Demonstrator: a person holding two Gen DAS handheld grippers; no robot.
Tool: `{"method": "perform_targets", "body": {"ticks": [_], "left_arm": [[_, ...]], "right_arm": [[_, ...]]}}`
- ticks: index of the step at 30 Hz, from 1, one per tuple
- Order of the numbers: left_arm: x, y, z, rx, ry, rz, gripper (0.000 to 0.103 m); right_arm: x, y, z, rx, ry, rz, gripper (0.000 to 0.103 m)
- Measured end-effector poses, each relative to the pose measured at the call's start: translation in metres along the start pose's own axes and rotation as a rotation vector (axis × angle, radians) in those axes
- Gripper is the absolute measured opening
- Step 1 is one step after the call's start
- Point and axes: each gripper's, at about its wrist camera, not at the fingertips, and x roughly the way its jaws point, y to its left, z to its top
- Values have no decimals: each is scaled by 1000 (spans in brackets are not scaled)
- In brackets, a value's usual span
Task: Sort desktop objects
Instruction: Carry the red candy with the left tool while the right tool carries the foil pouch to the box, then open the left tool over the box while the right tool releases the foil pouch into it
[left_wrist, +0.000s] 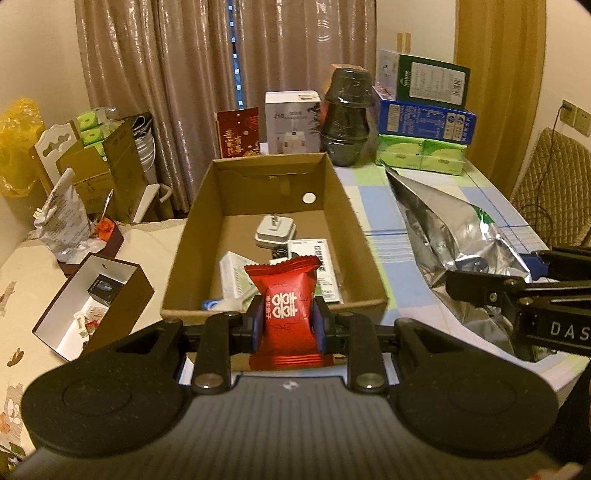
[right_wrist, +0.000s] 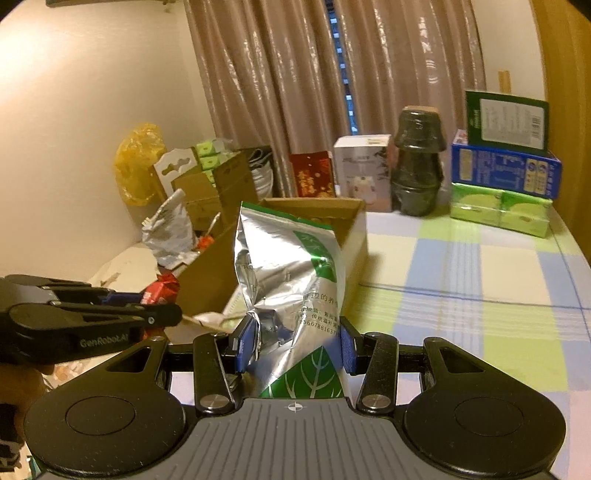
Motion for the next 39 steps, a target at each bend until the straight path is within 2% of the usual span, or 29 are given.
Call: {"method": "perform_targets", "body": {"ticks": [10, 21, 29, 39], "left_arm": [[22, 33, 16, -4, 7, -1, 22], [56, 55, 37, 21, 25, -10, 22], [89, 62, 50, 24, 51, -31, 22], [112, 65, 56, 18, 71, -41, 22]], "right_arm": [[42, 18, 24, -12, -6, 15, 43], [90, 4, 51, 71, 12, 0, 43], [115, -8, 56, 119, 39, -4, 43], [136, -15, 57, 152, 60, -5, 43]]}}
